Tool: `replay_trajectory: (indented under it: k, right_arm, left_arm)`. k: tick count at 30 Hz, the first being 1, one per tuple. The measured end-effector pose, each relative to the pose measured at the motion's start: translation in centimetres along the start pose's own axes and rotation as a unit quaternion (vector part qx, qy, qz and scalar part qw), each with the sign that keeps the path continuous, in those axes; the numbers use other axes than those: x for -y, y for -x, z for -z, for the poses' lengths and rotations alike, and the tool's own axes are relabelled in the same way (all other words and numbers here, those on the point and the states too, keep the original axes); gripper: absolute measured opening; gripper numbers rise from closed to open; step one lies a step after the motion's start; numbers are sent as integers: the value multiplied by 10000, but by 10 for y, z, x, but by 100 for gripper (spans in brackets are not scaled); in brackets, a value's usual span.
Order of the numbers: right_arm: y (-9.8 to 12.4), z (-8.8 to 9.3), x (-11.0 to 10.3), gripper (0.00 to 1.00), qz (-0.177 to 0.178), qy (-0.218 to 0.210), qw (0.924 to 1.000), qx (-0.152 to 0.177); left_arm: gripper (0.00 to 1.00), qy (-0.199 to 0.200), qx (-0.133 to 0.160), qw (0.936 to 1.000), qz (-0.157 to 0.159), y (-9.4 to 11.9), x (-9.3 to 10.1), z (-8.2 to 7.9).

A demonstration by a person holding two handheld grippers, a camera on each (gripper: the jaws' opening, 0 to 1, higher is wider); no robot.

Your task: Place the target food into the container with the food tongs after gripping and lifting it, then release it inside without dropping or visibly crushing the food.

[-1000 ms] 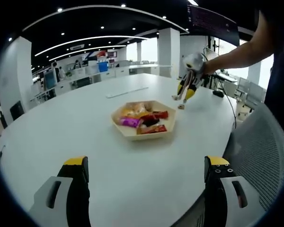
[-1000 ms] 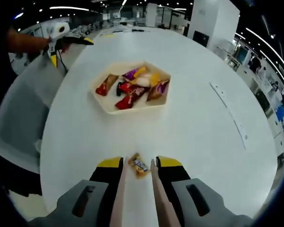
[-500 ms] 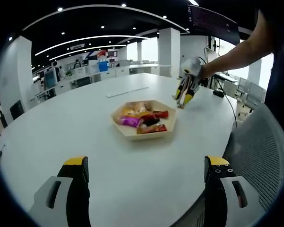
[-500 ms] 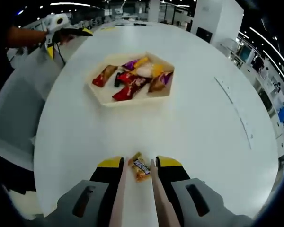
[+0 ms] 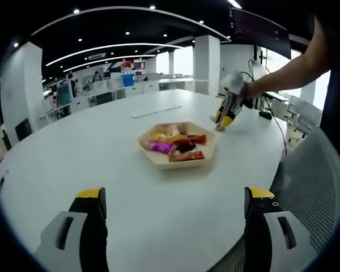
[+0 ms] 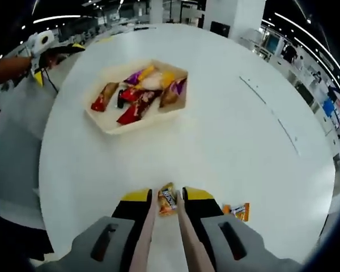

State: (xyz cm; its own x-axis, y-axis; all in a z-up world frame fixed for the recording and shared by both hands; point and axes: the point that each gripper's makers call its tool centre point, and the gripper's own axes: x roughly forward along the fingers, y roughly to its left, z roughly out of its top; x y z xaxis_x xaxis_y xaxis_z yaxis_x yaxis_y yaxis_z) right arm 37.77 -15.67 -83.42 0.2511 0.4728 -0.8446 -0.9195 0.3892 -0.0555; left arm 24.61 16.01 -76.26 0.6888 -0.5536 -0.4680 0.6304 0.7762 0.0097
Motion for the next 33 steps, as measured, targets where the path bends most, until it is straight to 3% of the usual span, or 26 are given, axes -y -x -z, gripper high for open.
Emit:
replay_trajectory:
  k: [2,9,26,28,29,30,33]
  right_arm:
    - [0,1,1,19,90,-188,9998,23]
    - [0,1,0,19,130,-243,9996,29]
    - [-3,-1,1,18,3,-62,9999,-126]
    - [-3,-1,3,18,-16,-275,9996,-96]
    - [-2,-1,5,18,-2,-794,9968,-9]
    - [-1,0,9,18,42,-975,9952,34]
    - [-2,-1,8,18,20,-674,9977,-111]
  left_arm:
    - [99,-9,-5,10000,11,0,1,0]
    - [99,-98,-60,9999,63,-1,5,2]
    - [99,-115,-106,9998,102,-2,5,4]
    - [99,-141,-134,9997,126,-3,6,5]
    - [99,-144,-151,9997,133,-3,6,6]
    - [99,-144,-166,9997,135,-4,7,6]
    - [99,-139,-276,9993,207,-6,10,11]
